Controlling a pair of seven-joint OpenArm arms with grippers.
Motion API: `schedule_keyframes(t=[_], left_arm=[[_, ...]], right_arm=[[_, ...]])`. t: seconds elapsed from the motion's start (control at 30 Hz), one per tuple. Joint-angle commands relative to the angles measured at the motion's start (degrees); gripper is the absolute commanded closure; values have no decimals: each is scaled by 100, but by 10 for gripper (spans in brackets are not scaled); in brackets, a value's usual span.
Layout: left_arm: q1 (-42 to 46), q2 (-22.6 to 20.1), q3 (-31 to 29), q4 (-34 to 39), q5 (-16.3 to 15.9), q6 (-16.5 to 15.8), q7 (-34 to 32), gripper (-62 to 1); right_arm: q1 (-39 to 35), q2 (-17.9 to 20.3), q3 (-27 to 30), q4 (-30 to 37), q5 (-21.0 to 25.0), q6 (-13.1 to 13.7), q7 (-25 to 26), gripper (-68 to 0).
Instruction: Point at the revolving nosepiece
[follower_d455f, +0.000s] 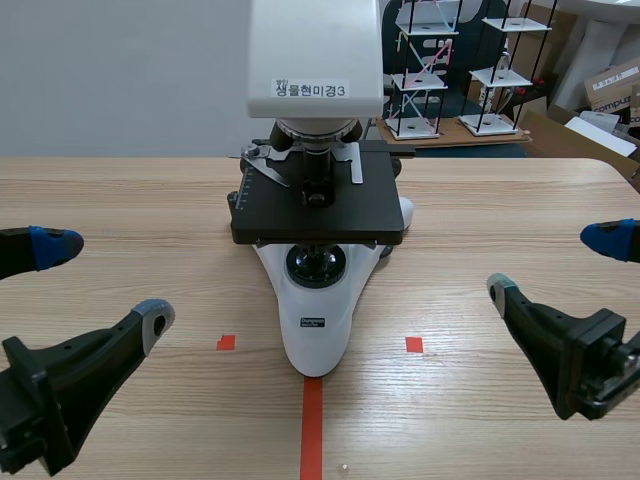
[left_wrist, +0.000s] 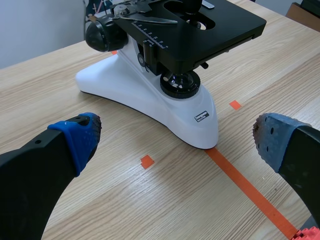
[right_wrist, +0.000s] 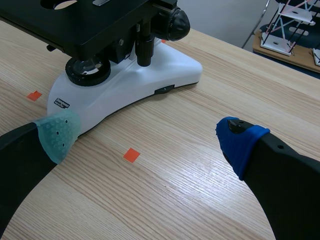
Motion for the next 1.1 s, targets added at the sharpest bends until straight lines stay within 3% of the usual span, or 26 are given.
schedule_keyframes(t=[0.0, 0.6, 0.87, 1.07], left_arm=[[28, 26, -4, 120, -37, -4, -76, -623], [28, 26, -4, 120, -37, -4, -76, -623], [28, 26, -4, 120, -37, -4, -76, -623], [28, 28, -4, 120, -37, -4, -74, -623]], right_arm=[[4, 31, 15, 81, 57, 2, 83, -590], [4, 31, 15, 81, 52, 2, 63, -580], [26, 24, 9, 81, -11, 4, 389, -321], [457, -111, -46, 59, -295, 28, 520, -149]])
